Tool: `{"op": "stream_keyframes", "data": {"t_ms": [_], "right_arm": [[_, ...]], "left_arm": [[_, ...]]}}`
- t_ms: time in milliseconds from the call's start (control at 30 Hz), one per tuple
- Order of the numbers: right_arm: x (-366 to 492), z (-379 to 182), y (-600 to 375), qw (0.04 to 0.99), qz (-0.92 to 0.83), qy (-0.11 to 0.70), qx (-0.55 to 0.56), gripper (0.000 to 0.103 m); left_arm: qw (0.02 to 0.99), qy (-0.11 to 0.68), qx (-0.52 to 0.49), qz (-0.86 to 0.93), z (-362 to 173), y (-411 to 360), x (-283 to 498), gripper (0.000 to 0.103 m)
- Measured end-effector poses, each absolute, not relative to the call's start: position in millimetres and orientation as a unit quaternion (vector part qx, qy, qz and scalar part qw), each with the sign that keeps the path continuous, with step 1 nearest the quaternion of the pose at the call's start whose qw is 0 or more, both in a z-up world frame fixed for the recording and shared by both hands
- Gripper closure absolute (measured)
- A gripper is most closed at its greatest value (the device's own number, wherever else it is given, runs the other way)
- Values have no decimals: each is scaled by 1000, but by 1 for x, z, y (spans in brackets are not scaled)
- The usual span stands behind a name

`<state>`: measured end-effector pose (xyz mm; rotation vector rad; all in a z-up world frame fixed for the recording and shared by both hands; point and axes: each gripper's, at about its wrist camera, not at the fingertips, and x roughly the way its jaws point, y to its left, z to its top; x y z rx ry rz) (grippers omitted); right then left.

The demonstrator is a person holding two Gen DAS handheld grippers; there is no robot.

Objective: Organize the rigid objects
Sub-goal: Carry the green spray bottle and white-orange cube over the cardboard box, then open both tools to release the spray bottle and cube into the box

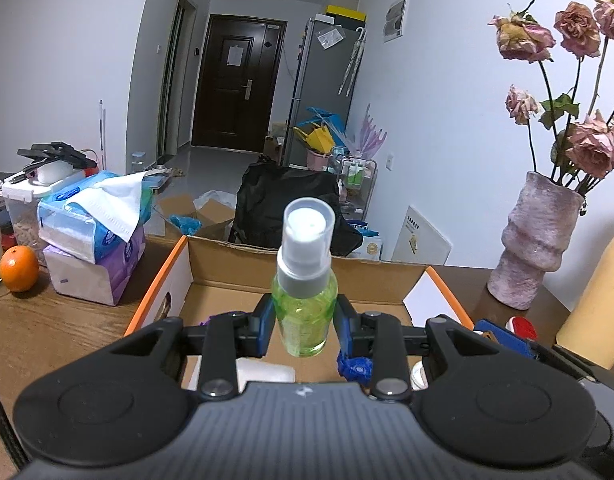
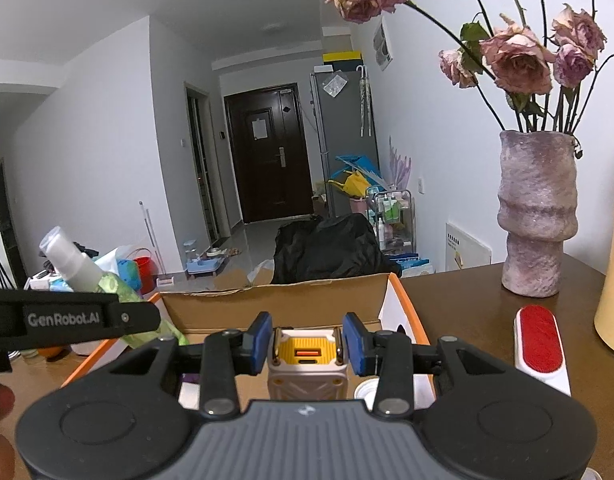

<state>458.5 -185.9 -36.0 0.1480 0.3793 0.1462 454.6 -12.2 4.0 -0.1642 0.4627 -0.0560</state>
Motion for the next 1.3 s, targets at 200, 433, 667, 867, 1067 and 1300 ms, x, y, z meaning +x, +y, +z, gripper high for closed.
{"op": "stream_keyframes", "data": {"t_ms": [200, 433, 667, 867, 1067, 1300], "right_arm": [[475, -40, -184, 976, 72, 191, 70, 65], [488, -42, -181, 977, 67, 190, 64, 65], [507, -47, -182, 977, 62, 196, 62, 65], [519, -51, -180, 976, 61, 201, 56, 65], [528, -56, -177, 973, 60, 216, 47, 65], [537, -62, -185, 963, 40, 261, 54, 39]], "left_arm": [[970, 229, -77, -23, 2, -12, 473, 71], [970, 232, -71, -19, -1, -10, 494, 71], [970, 236, -62, -14, -5, -9, 511, 71], [968, 243, -54, -8, -12, -6, 523, 71], [965, 256, -46, -10, -19, -3, 531, 71], [972, 232, -28, 11, -13, 1, 520, 8]]}}
